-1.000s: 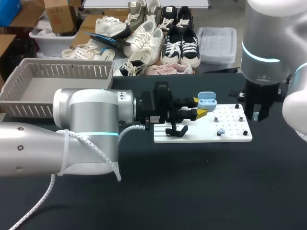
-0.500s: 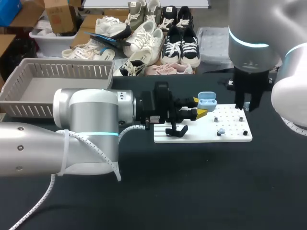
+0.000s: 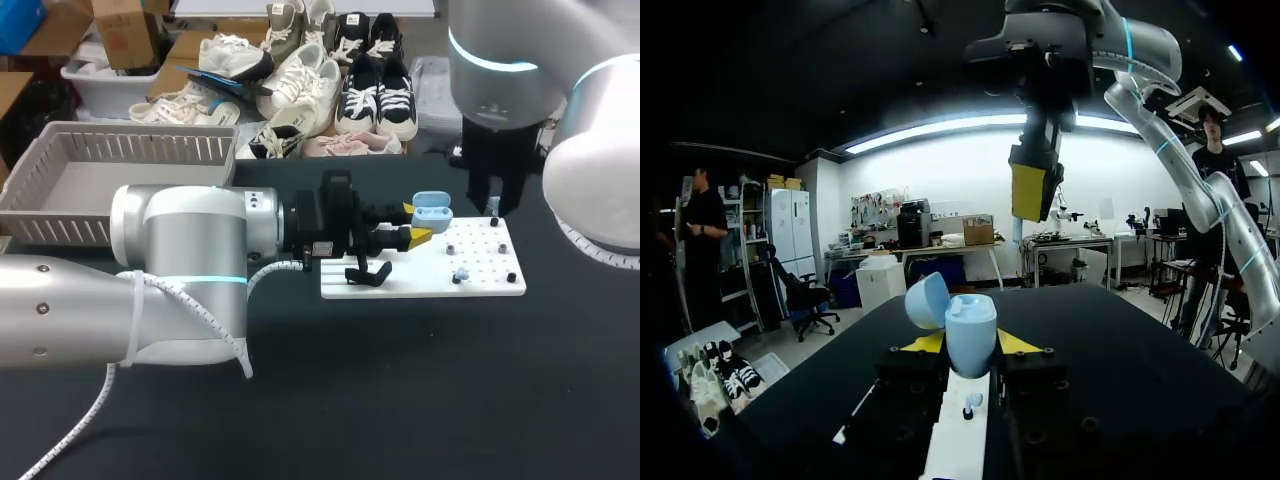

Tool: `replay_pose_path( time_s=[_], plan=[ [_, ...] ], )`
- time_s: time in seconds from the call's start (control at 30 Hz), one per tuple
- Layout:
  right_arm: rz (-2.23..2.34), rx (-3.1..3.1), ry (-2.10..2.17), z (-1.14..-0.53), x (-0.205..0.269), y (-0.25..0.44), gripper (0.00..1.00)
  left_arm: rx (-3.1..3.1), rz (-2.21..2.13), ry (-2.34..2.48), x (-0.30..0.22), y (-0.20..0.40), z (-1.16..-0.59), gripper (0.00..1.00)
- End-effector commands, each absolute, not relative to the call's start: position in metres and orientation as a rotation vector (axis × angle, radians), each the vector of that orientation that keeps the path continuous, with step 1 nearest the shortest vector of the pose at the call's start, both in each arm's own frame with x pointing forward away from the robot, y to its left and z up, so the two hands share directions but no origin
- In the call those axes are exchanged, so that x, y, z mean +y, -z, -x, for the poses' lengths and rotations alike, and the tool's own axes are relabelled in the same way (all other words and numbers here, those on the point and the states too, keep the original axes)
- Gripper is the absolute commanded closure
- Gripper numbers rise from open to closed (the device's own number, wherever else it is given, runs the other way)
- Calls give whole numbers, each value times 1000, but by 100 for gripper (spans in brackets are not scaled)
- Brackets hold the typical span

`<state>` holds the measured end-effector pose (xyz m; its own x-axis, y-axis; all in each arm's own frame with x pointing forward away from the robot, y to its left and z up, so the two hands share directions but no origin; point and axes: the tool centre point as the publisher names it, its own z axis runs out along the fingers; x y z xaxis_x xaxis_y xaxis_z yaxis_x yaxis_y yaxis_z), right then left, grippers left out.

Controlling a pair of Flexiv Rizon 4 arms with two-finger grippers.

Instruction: Pick up each earbud case from the left stands, insert the matching earbuds, close the lid, and place the case in the box.

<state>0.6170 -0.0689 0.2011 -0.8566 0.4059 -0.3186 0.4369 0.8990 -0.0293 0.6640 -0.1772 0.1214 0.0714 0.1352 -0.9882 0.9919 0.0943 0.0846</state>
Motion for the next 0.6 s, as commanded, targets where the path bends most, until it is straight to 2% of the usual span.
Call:
replay_pose_path(
  time_s=[0.03, 0.6],
  plan=[
    [-643, 2755, 173, -617, -56, -204, 100, 1290, -1259, 1008, -178, -120, -663, 100],
    [-705, 2751, 191, -621, -31, -202, 100, 1290, -1259, 1008, -178, -120, -663, 100]
  ],
)
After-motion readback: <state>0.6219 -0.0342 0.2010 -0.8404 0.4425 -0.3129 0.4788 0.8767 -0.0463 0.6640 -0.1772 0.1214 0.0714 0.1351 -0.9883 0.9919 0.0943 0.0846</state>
